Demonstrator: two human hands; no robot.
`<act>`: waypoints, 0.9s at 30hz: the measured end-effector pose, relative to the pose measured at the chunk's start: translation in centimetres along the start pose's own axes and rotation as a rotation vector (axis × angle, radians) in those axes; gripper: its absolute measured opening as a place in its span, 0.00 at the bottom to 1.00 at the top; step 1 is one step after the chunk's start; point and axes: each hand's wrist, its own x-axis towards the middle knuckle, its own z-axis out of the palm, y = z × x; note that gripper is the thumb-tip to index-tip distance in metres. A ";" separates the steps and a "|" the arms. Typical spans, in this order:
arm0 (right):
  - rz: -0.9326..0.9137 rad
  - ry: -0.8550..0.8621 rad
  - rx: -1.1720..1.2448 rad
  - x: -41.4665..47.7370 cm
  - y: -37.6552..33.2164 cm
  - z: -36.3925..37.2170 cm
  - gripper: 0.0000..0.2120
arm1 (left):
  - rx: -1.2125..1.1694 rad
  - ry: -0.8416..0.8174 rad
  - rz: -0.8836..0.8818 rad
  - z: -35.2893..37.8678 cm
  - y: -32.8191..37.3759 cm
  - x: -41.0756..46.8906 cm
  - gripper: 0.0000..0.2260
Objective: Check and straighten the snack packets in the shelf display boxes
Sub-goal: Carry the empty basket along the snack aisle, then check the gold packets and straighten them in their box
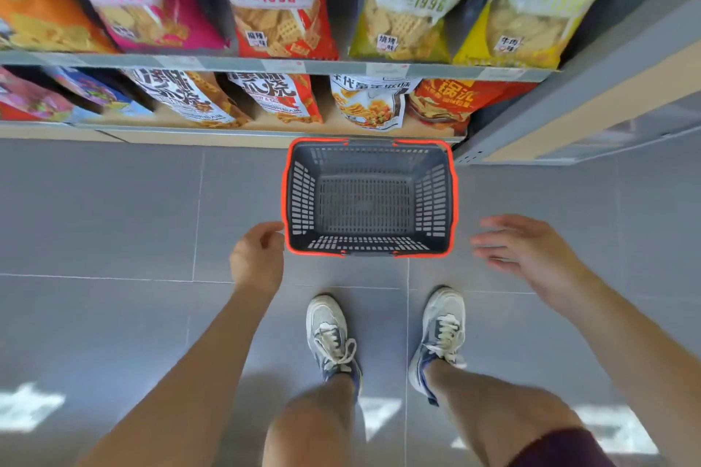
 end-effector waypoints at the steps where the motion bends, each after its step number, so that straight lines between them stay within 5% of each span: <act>1: -0.052 0.020 -0.037 -2.9 -1.5 -0.7 0.11 | -0.007 -0.014 0.041 -2.1 1.9 -2.3 0.12; 11: -0.620 0.263 -0.326 -31.2 -17.2 -7.6 0.22 | -0.031 0.041 0.774 -23.5 24.3 -23.3 0.18; 15: -0.895 0.380 -0.319 -40.1 -23.2 -10.4 0.21 | -0.072 0.045 1.086 -29.1 32.3 -30.1 0.13; 21: -1.272 0.560 -0.174 -48.6 -32.5 -14.7 0.10 | 0.018 0.193 1.479 -34.1 43.5 -37.0 0.10; 27: -1.562 0.706 -0.138 -51.9 -40.0 -20.1 0.15 | 0.039 0.391 1.677 -36.7 52.8 -41.6 0.10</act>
